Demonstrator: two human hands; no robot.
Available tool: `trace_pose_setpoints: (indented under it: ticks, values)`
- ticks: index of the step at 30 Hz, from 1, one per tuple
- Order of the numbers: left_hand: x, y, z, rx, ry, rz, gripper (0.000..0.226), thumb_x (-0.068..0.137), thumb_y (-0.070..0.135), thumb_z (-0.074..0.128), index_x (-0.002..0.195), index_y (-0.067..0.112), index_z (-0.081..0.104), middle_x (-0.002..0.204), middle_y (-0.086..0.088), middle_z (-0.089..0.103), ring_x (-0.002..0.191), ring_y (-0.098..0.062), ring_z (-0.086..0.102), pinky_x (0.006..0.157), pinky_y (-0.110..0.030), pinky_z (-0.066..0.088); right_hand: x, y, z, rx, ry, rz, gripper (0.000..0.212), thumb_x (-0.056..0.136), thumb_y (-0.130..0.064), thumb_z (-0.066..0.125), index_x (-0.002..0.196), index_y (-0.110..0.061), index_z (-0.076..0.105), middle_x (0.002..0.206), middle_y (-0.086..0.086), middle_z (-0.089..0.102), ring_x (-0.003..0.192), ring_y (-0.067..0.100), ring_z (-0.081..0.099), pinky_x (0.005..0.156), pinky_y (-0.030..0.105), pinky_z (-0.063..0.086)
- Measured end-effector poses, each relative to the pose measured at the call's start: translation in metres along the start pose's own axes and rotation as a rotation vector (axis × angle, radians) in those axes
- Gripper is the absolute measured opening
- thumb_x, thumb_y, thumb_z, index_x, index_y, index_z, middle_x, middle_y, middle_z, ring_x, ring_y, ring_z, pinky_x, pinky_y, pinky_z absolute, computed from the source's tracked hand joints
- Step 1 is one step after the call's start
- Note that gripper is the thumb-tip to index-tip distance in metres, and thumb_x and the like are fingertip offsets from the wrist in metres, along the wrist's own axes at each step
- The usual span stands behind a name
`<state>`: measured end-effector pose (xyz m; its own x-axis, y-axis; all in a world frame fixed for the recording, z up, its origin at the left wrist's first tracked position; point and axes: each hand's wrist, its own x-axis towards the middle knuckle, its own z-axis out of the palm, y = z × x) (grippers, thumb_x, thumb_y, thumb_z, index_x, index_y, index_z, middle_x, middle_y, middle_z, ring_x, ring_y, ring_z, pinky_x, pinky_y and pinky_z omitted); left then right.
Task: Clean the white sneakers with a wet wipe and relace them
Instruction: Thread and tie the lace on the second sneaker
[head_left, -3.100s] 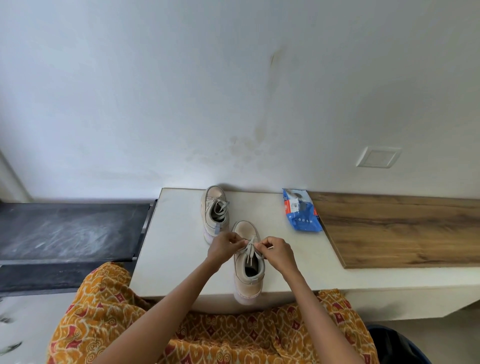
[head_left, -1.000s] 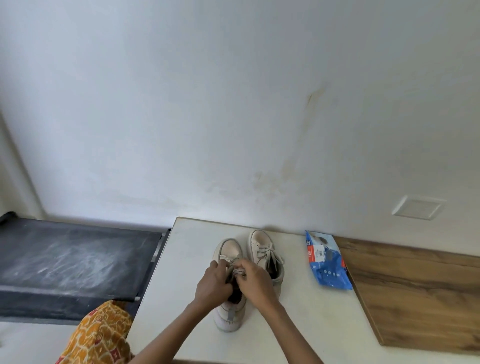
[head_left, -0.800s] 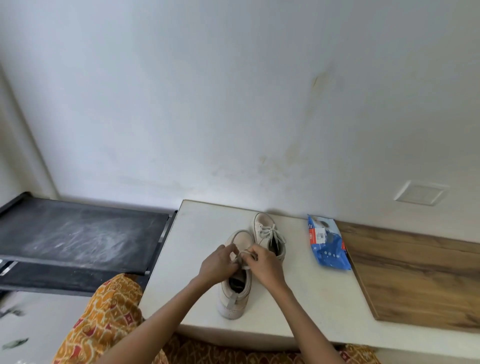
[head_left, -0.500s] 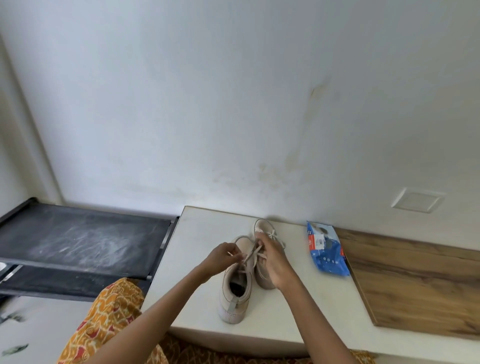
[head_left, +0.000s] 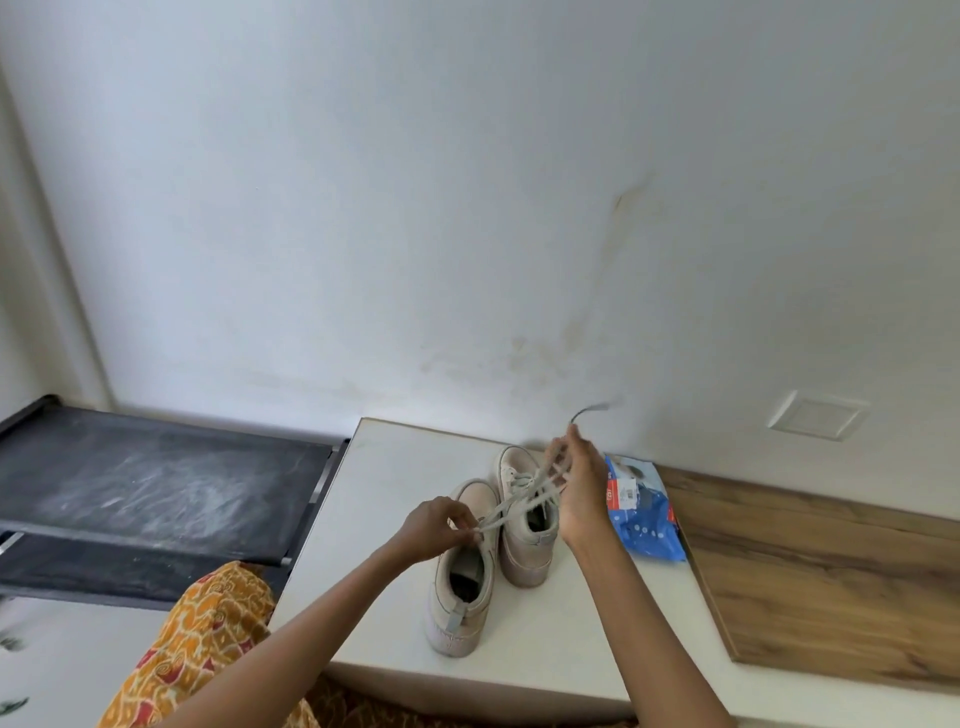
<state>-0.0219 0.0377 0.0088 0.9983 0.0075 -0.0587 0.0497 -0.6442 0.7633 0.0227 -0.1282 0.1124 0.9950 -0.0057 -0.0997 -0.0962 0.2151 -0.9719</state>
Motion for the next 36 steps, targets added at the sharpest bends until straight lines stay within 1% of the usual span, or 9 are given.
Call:
trace_pose_setpoints:
  ticks: [3,8,10,13,17,21,28,32,36]
  values:
    - [0.000,-0.001,0.001,-0.152,-0.058,-0.055,0.017,0.081,0.027,0.070,0.067,0.030,0.061,0.082,0.006,0.061,0.079,-0.005,0.052,0.073,-0.021,0.041,0.003,0.029,-0.004,-0.542,-0.104,0.008,0.026,0.095,-0.029,0.048,0.083,-0.010,0.060,0.070,0.002,0.050,0.064,0.013,0.045,0.060,0.028,0.036]
    - [-0.002,0.009,-0.001,-0.364,-0.173,-0.193,0.017,0.090,0.026,0.056,0.080,0.015,0.065,0.080,0.004,0.056,0.075,-0.005,0.049,0.061,-0.014,0.039,-0.001,0.060,-0.008,-0.973,-0.240,-0.089,0.029,0.094,-0.016,0.048,0.066,-0.007,0.048,0.065,0.008,0.048,0.066,0.018,0.047,0.059,0.029,0.038]
    - [0.000,0.012,-0.001,-0.344,-0.191,-0.221,0.021,0.092,0.027,0.055,0.072,0.019,0.057,0.072,0.007,0.049,0.068,-0.005,0.044,0.055,-0.013,0.034,0.000,0.065,-0.009,-1.238,-0.234,-0.119,0.019,0.091,-0.017,0.046,0.086,-0.006,0.060,0.094,0.012,0.057,0.092,0.024,0.053,0.077,0.033,0.045]
    - [0.006,0.010,0.003,-0.370,-0.190,-0.275,0.027,0.088,0.024,0.058,0.065,0.018,0.046,0.066,0.004,0.041,0.063,-0.010,0.037,0.055,-0.019,0.029,-0.006,0.066,-0.013,-1.549,-0.123,-0.181,0.036,0.093,-0.030,0.046,0.124,-0.014,0.049,0.129,0.008,0.045,0.120,0.025,0.042,0.093,0.033,0.040]
    - [0.007,0.007,0.009,-0.574,-0.087,-0.376,0.015,0.088,0.019,0.056,0.076,0.011,0.051,0.066,0.000,0.042,0.057,-0.011,0.039,0.048,-0.018,0.031,-0.015,0.072,-0.013,-1.416,-0.105,-0.425,0.030,0.090,-0.034,0.053,0.115,-0.017,0.055,0.122,0.002,0.049,0.119,0.020,0.042,0.090,0.029,0.044]
    - [0.006,0.003,0.011,-0.809,0.020,-0.444,0.019,0.090,0.022,0.059,0.073,0.013,0.060,0.068,0.000,0.054,0.053,-0.010,0.044,0.051,-0.019,0.037,-0.016,0.087,-0.010,-1.413,-0.383,-0.222,0.031,0.088,-0.045,0.055,0.109,-0.025,0.067,0.119,-0.001,0.052,0.120,0.017,0.042,0.090,0.031,0.043]
    - [0.006,-0.001,0.005,-1.189,0.143,-0.453,0.003,0.089,0.000,0.057,0.090,0.002,0.058,0.081,-0.013,0.071,0.068,-0.023,0.057,0.061,-0.030,0.048,-0.014,0.083,-0.014,-1.341,-0.364,-0.057,0.039,0.083,-0.052,0.059,0.056,-0.026,0.047,0.067,-0.011,0.055,0.072,0.011,0.054,0.056,0.025,0.036]
    - [0.006,-0.003,0.007,-1.257,0.248,-0.524,0.030,0.090,-0.010,0.049,0.116,0.001,0.039,0.078,-0.017,0.063,0.066,-0.029,0.055,0.064,-0.039,0.051,-0.014,0.077,-0.025,-1.299,-0.432,-0.014,0.035,0.086,-0.040,0.060,0.057,-0.026,0.047,0.059,-0.012,0.052,0.069,0.010,0.054,0.063,0.027,0.040]
    - [0.008,-0.006,0.012,-1.264,0.333,-0.612,0.029,0.091,-0.012,0.044,0.115,0.003,0.036,0.073,-0.016,0.058,0.059,-0.027,0.051,0.057,-0.037,0.050,-0.014,0.076,-0.032,-1.297,-0.423,-0.029,0.027,0.088,-0.032,0.060,0.063,-0.028,0.051,0.062,-0.015,0.060,0.071,0.007,0.058,0.071,0.024,0.045]
